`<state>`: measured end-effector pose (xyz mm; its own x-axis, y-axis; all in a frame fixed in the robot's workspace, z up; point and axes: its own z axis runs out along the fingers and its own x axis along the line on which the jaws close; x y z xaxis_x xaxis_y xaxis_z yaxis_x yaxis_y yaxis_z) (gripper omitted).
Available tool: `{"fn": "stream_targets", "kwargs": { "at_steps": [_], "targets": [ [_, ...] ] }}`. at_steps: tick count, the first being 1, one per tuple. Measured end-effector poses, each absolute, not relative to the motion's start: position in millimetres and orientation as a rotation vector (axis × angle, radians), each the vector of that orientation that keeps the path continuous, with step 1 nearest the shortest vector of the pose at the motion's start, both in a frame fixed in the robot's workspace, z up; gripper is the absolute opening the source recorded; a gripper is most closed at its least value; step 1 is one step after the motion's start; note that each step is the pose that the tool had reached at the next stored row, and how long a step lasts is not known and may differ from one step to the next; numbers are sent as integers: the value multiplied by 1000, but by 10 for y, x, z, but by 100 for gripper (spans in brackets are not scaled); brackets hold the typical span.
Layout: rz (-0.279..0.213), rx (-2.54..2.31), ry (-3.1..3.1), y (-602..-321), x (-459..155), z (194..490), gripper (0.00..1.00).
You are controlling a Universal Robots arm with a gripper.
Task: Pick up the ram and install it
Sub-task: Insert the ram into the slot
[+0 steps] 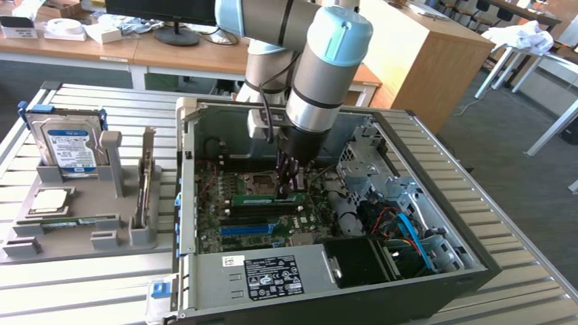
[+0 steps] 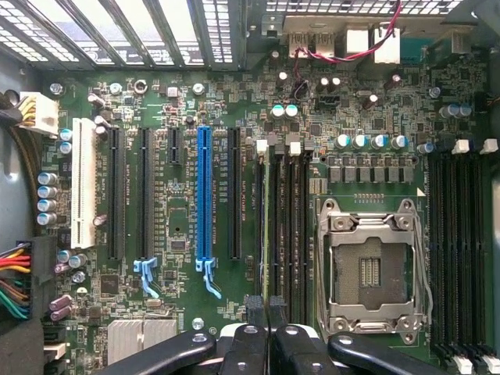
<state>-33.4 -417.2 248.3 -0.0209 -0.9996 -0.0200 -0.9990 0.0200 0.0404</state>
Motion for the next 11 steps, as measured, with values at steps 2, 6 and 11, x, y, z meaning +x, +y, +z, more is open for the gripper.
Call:
{"fn": "stream_targets", "kwargs": {
  "at_steps": [2,6,11],
  "targets": [
    [-67,2188,-2234,-4172,-334,2483,12],
    [-67,2188,-2234,-4172,-326,2479,12],
    [-68,2190,-2233,-4172,-325,2475,12]
  ]
}}
